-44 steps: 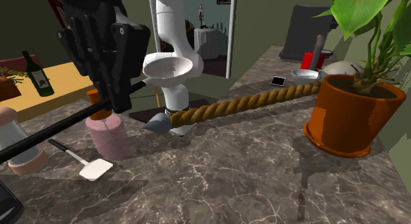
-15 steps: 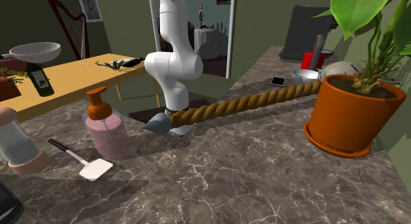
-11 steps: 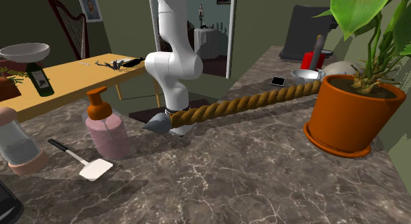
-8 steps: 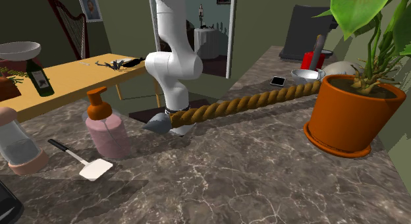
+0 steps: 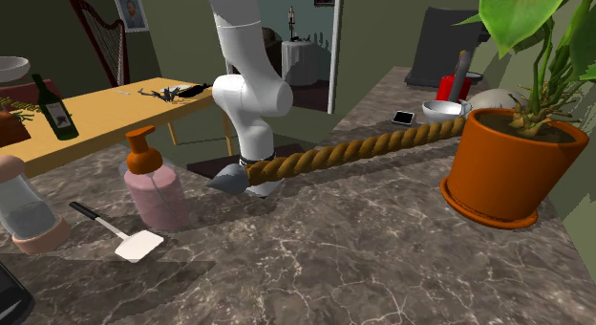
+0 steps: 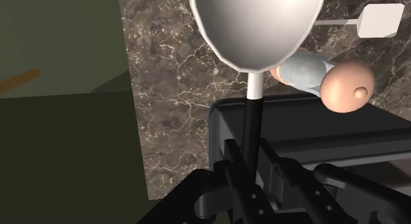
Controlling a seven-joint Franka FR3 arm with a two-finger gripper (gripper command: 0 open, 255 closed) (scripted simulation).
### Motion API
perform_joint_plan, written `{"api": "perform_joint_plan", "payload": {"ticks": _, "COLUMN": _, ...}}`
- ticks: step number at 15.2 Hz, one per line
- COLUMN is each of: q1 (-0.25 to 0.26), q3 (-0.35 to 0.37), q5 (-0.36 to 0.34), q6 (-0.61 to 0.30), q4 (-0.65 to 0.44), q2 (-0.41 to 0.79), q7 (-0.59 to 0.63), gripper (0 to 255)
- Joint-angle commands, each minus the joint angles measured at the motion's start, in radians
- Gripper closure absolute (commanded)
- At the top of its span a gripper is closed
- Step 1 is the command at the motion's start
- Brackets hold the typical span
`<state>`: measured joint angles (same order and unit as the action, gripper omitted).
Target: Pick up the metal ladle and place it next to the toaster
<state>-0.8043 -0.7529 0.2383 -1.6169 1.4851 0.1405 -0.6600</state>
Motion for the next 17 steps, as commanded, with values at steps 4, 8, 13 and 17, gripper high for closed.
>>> {"api": "perform_joint_plan", "payload": {"ticks": 4, "q1": -0.086, "q3": -0.02, "q5": 0.082, "q6": 0.024, "q4": -0.09, "q2": 0.112, "q7": -0.095, "gripper": 255}}
{"api": "perform_joint_plan", "payload": {"ticks": 8, "q1": -0.07, "q3": -0.019, "q5": 0.072, "q6": -0.036, "q4": -0.019, "q2": 0.096, "q7": -0.099, "gripper": 255}}
{"api": "perform_joint_plan", "payload": {"ticks": 13, "q1": -0.057, "q3": -0.017, "q5": 0.067, "q6": -0.107, "q4": 0.061, "q2": 0.086, "q7": -0.106, "gripper": 255}}
{"api": "perform_joint_plan", "payload": {"ticks": 17, "q1": -0.049, "q3": -0.015, "q5": 0.067, "q6": -0.161, "q4": 0.118, "q2": 0.083, "q7": -0.113, "gripper": 255}}
